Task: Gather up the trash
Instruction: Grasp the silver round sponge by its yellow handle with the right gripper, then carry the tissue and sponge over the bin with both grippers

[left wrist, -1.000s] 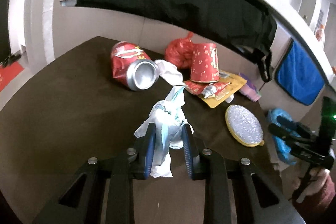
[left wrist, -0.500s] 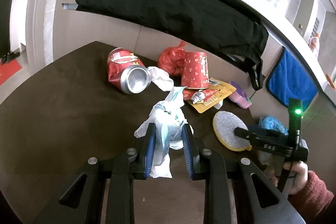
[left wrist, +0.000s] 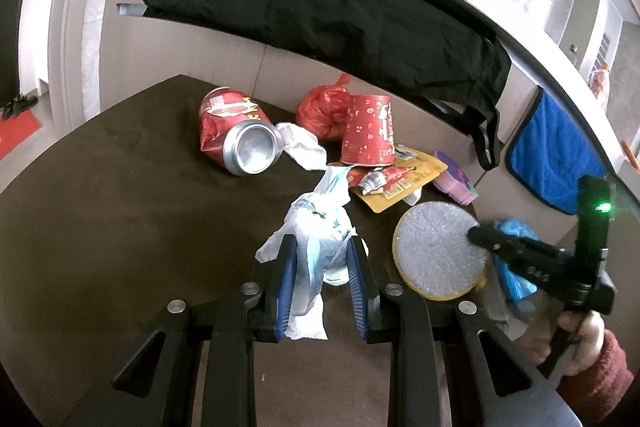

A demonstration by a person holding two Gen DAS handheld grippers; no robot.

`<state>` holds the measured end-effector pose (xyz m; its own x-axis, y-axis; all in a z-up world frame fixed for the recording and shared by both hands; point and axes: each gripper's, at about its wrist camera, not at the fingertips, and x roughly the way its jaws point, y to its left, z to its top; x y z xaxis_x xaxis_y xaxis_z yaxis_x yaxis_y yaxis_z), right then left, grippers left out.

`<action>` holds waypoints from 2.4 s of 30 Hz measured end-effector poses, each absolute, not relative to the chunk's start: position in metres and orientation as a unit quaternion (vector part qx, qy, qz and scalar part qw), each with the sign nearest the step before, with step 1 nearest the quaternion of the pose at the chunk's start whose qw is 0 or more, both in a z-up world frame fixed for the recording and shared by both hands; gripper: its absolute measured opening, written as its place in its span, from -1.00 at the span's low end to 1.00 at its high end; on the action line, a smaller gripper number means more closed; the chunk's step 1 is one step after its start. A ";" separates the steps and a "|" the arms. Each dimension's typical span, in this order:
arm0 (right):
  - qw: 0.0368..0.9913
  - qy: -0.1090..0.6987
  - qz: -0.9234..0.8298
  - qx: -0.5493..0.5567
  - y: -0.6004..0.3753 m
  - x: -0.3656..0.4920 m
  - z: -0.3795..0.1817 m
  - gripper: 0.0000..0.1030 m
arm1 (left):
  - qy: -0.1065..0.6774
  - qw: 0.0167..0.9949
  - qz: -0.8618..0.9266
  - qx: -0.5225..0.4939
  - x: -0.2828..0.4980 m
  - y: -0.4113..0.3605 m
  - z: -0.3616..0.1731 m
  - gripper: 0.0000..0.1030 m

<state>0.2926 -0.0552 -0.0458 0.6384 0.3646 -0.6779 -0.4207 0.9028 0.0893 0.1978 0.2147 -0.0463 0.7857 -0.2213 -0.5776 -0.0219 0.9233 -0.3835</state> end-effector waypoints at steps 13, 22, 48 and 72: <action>0.881 0.352 0.310 -0.063 -0.003 0.245 -0.025 -0.63 | 0.318 0.924 -0.035 -0.210 0.185 0.236 -0.051 -0.50; 0.849 0.383 0.362 -0.047 0.025 0.242 -0.043 -0.60 | 0.313 0.927 -0.022 -0.207 0.172 0.252 -0.054 -0.50; 0.816 0.416 0.397 -0.054 0.063 0.233 -0.047 -0.69 | 0.385 0.895 -0.082 -0.211 0.135 0.242 -0.092 -0.55; 0.950 0.247 0.187 -0.035 -0.140 0.227 0.071 -0.76 | 0.202 0.966 -0.140 -0.084 0.205 0.071 0.058 -0.62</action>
<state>0.2274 -0.1403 0.0715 0.8082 0.3378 -0.4824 -0.3722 0.9278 0.0262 0.2046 0.0711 0.0581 0.8791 -0.3050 -0.3663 0.2373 0.9465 -0.2185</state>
